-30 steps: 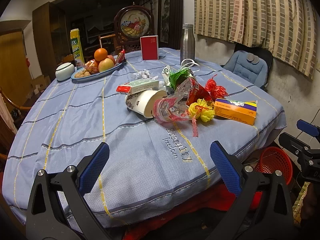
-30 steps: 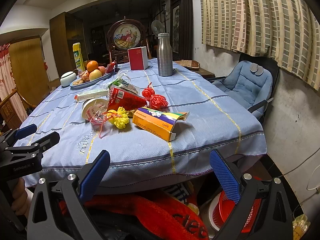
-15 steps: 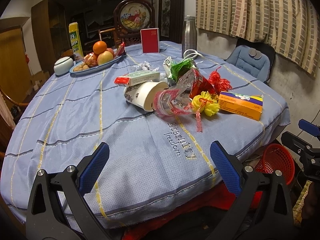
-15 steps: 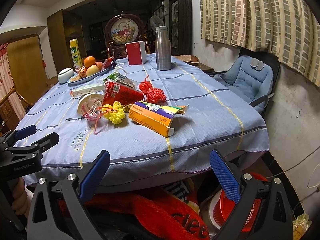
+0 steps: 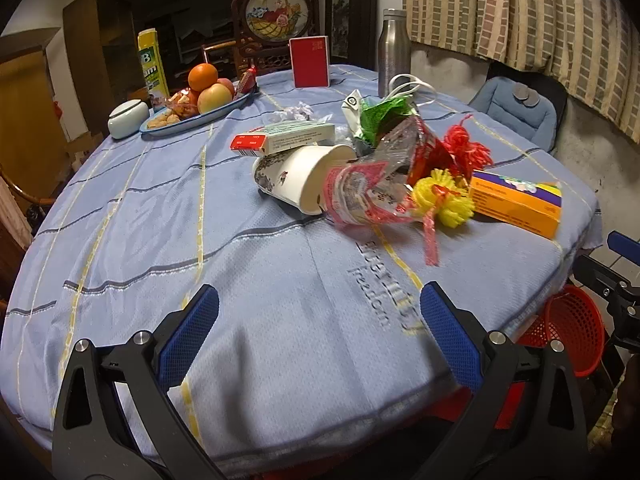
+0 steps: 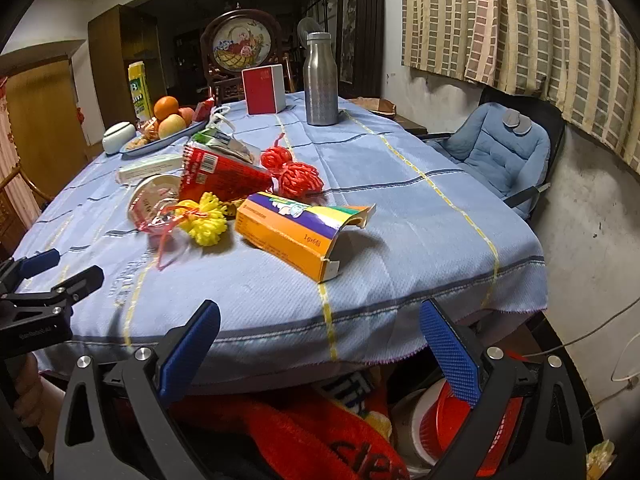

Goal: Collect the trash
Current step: 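Move both tools toward the pile of trash on the table, then grasp the striped snack box with the right tool while the left tool grasps the yellow yarn flower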

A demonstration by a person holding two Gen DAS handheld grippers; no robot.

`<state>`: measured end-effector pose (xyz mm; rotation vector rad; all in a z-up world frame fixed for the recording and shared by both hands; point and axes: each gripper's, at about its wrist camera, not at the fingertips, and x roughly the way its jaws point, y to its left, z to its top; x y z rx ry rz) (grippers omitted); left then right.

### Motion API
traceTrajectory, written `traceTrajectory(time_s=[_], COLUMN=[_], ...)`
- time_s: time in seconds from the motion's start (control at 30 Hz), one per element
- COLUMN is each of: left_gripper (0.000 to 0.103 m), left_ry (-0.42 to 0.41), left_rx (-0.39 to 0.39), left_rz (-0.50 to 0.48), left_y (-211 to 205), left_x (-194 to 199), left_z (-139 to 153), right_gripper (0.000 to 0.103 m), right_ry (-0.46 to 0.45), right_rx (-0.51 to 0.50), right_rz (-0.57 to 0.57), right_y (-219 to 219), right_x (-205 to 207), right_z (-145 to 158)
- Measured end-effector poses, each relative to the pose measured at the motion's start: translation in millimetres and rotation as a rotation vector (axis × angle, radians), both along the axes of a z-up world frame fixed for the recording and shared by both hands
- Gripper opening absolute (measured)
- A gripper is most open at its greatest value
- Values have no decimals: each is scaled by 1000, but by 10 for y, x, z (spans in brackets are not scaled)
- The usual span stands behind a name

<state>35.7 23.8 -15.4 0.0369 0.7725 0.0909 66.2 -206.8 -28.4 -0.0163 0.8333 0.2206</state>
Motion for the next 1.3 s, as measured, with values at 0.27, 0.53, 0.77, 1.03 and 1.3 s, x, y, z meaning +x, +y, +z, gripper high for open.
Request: traceTrajectory(time_s=[0.27, 0.53, 0.77, 1.03, 1.3], left_gripper=[96, 96, 96, 96, 96], left_ry=[21, 33, 47, 38, 59], left_rx=[-14, -40, -98, -144, -218], left_rz=[-6, -38, -89, -183, -271], left_y=[22, -4, 10, -90, -302], left_x=[243, 441, 528, 552, 615], left_z=[-12, -14, -61, 6, 8], right_gripper=[97, 97, 97, 7, 8], right_ry=[28, 54, 39, 34, 41], right_rx=[-11, 20, 46, 96, 138], right_rz=[6, 48, 93, 198, 161], right_y=[64, 157, 202, 263, 74], right_x=[319, 653, 848, 806, 780], right_z=[-97, -212, -312, -250, -230])
